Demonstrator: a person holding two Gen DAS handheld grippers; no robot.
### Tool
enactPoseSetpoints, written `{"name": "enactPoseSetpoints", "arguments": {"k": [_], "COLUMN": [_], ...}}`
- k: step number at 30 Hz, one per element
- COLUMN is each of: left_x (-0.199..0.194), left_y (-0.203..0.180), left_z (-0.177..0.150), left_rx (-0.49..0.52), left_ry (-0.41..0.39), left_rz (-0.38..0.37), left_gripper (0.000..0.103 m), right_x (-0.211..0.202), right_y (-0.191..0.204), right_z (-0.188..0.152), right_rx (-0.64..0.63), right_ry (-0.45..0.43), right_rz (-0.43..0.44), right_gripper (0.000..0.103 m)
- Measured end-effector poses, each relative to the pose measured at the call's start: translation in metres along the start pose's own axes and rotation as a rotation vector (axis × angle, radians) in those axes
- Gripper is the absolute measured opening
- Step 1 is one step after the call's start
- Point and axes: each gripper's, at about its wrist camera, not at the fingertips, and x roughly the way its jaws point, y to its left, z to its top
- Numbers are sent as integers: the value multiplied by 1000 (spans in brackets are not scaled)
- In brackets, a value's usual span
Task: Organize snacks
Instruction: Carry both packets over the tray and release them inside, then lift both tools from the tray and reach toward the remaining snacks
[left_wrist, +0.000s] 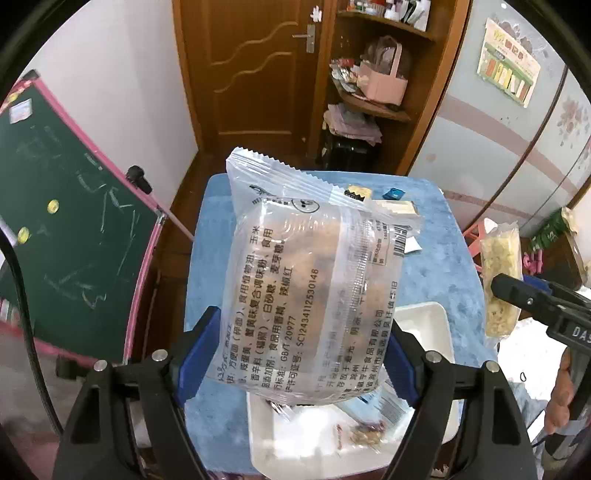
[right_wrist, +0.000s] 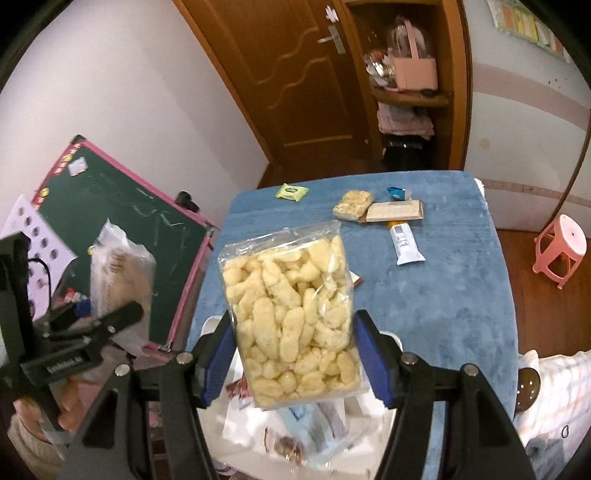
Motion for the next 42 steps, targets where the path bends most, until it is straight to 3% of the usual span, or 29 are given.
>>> {"name": "enactPoseSetpoints", "arguments": {"k": [6, 13, 17, 22, 25, 27, 29, 35, 42], "left_x": [-10, 18, 34, 47, 54, 50, 42, 21, 9], "left_y": [-21, -36, -38, -37, -33, -31, -31, -29, -30], "left_z": [-53, -102, -113, -115, -112, -107, -101, -88, -85], "left_rx": [-36, -53, -52, -39, -58, -62, -55, -47, -45], "left_ry": [7, 105, 145, 168, 206, 180, 134, 50, 24], "left_rz": [10, 42, 51, 27, -15, -10, 7, 45, 45], "left_gripper": [80, 81, 81, 82, 83, 89, 102, 102, 102], "right_x": [-21, -4, 11, 20, 20, 18, 15, 9, 3], "right_y": [-3, -1, 4, 11, 18, 22, 26, 26, 19], "right_z": [-38, -76, -84, -86, -86, -85, -82, -78, -81], "right_rx": [-15, -41, -59, -80, -103, -110, -120, -91, -42], "right_ry": [11, 90, 137, 134, 119, 105, 87, 55, 53], "right_rz": [2, -17, -43, -52, -60, -62, -75, -92, -87], "right_gripper": [63, 63, 64, 64, 74, 82, 83, 84, 84]}}
